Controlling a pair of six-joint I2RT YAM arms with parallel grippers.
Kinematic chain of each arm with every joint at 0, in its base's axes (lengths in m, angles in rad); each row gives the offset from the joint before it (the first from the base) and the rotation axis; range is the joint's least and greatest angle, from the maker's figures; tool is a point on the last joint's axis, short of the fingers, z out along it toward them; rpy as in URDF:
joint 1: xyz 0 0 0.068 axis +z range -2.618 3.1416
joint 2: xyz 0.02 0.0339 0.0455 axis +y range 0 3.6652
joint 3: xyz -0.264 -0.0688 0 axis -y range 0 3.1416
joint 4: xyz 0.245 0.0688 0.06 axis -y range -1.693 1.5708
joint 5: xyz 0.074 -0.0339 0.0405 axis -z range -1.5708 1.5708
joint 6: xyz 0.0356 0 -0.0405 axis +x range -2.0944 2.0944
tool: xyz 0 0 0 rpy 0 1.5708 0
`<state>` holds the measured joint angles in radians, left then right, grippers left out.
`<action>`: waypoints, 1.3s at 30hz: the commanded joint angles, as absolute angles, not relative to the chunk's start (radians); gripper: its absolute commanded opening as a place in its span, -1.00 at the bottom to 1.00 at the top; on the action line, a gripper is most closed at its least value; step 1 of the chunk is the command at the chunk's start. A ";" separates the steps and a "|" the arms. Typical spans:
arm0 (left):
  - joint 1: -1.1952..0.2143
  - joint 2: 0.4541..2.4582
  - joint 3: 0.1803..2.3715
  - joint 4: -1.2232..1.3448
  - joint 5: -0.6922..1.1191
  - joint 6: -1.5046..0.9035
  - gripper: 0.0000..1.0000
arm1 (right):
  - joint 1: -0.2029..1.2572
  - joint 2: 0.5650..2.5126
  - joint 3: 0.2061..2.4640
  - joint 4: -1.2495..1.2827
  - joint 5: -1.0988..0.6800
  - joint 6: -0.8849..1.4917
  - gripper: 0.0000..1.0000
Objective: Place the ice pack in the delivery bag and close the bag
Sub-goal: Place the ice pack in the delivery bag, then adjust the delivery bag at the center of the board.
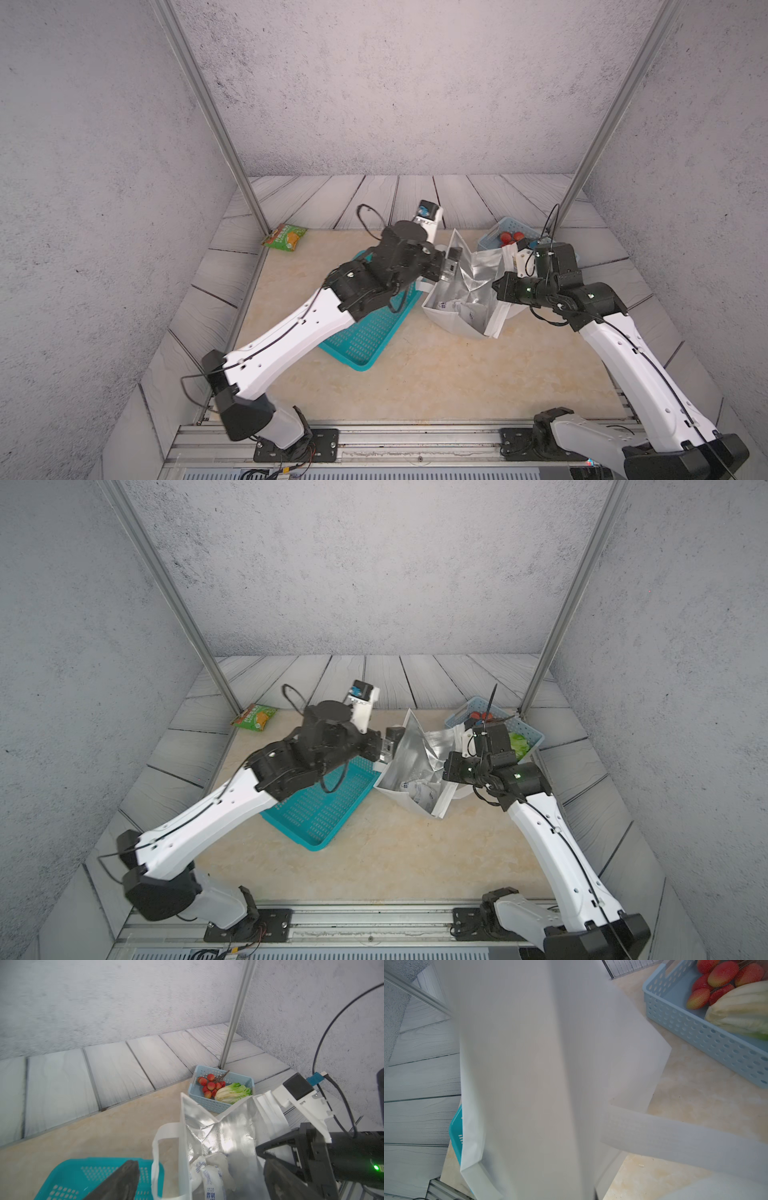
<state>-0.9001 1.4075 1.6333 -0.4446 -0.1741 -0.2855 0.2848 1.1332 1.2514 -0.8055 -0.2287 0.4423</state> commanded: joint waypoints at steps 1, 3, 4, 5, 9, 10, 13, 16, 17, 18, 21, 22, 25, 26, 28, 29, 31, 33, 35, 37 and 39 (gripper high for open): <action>-0.773 1.382 1.510 -0.510 -0.007 -0.320 1.00 | 0.281 1.147 1.299 -0.792 -0.245 0.407 -1.00; -0.764 1.413 1.536 -0.571 0.076 -0.319 1.00 | 0.281 1.154 1.295 -0.779 -0.254 0.415 -1.00; -0.770 1.437 1.557 -0.588 0.115 -0.318 1.00 | 0.282 1.157 1.293 -0.775 -0.257 0.419 -1.00; -0.778 1.462 1.582 -0.597 0.140 -0.329 1.00 | 0.281 1.160 1.292 -0.772 -0.258 0.422 -1.00; -0.822 1.557 1.656 -0.614 0.151 -0.364 1.00 | 0.282 1.166 1.290 -0.769 -0.245 0.425 -1.00; -0.837 1.585 1.677 -0.635 0.117 -0.365 1.00 | 0.281 1.165 1.289 -0.769 -0.240 0.423 -1.00; -0.859 1.687 1.770 -0.722 -0.002 -0.362 0.89 | 0.282 1.160 1.282 -0.770 -0.231 0.423 -1.00; -0.864 1.773 1.853 -0.786 -0.013 -0.362 0.49 | 0.282 1.152 1.276 -0.771 -0.222 0.423 -1.00; -0.867 1.792 1.874 -0.808 -0.024 -0.362 0.30 | 0.282 1.151 1.276 -0.774 -0.220 0.421 -1.00; -0.867 1.807 1.884 -0.821 -0.040 -0.363 -0.02 | 0.281 1.151 1.277 -0.773 -0.217 0.422 -1.00; -0.868 1.828 1.907 -0.849 -0.042 -0.361 -0.66 | 0.281 1.149 1.276 -0.774 -0.215 0.420 -1.00; -0.867 1.829 1.913 -0.856 -0.031 -0.359 -0.84 | 0.281 1.149 1.278 -0.775 -0.213 0.417 -1.00; -0.865 1.831 1.944 -0.898 0.042 -0.364 -1.00 | 0.282 1.152 1.295 -0.788 -0.204 0.402 -1.00; -0.864 1.825 1.960 -0.914 0.089 -0.379 -1.00 | 0.281 1.154 1.313 -0.798 -0.199 0.396 -1.00; -0.862 1.790 1.988 -0.923 0.223 -0.425 -1.00 | 0.282 1.155 1.358 -0.828 -0.194 0.384 -1.00; -0.862 1.769 1.999 -0.918 0.295 -0.455 -1.00 | 0.282 1.155 1.389 -0.844 -0.194 0.381 -1.00; -0.868 1.714 2.009 -0.900 0.403 -0.519 -1.00 | 0.281 1.156 1.442 -0.887 -0.210 0.387 -1.00; -0.874 1.658 1.988 -0.882 0.458 -0.570 -1.00 | 0.281 1.154 1.457 -0.920 -0.254 0.412 -1.00; -0.874 1.617 1.925 -0.853 0.513 -0.618 -1.00 | 0.281 1.155 1.429 -0.929 -0.315 0.444 -1.00; -0.872 1.589 1.838 -0.804 0.538 -0.663 -1.00 | 0.283 1.159 1.381 -0.902 -0.361 0.468 -1.00; -0.858 1.592 1.768 -0.764 0.566 -0.699 -1.00 | 0.284 1.192 1.355 -0.877 -0.361 0.472 -1.00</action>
<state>-0.8654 1.5883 1.8420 -0.8532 0.4393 -0.6075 0.2848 1.1580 1.3926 -0.9039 -0.3050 0.4442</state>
